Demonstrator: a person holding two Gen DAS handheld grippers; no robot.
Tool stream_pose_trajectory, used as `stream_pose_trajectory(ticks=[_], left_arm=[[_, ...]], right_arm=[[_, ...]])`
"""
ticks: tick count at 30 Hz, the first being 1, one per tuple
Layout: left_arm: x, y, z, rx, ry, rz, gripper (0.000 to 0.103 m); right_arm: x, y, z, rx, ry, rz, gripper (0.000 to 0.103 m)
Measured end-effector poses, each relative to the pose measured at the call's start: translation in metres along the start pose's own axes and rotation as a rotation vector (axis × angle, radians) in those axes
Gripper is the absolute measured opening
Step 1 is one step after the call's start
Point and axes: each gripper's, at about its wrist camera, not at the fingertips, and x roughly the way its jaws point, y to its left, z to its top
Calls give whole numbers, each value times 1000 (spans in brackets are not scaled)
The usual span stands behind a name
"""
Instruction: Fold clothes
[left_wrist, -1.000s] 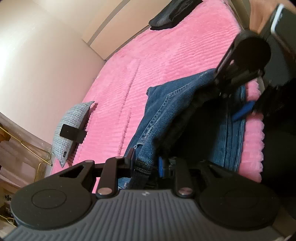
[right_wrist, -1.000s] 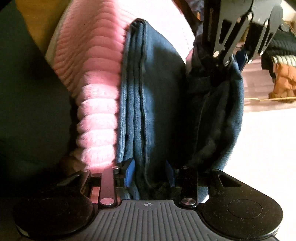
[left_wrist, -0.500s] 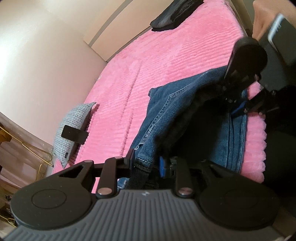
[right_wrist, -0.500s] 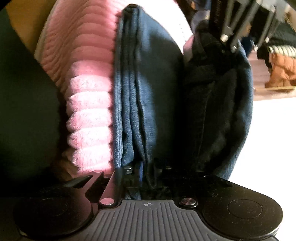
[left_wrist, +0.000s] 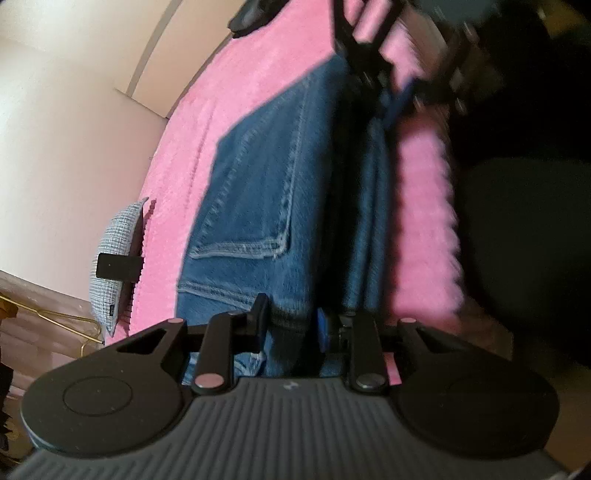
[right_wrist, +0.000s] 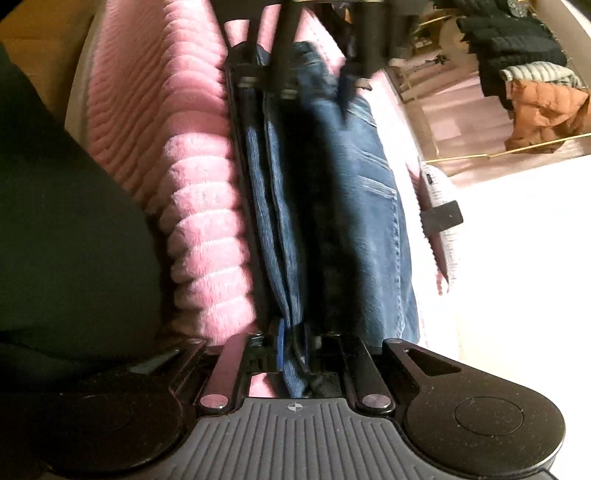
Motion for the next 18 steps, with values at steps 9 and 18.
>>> stream_pose_trajectory(ticks=[9,18], left_arm=[[-2,-3,-8,-2,4,24,17],[-15,16,-6,-94,-5,29,15]], right_arm=[[-5,-19,-8,175,20,7,25],[-16,-36,-14,394,-64,84,36]])
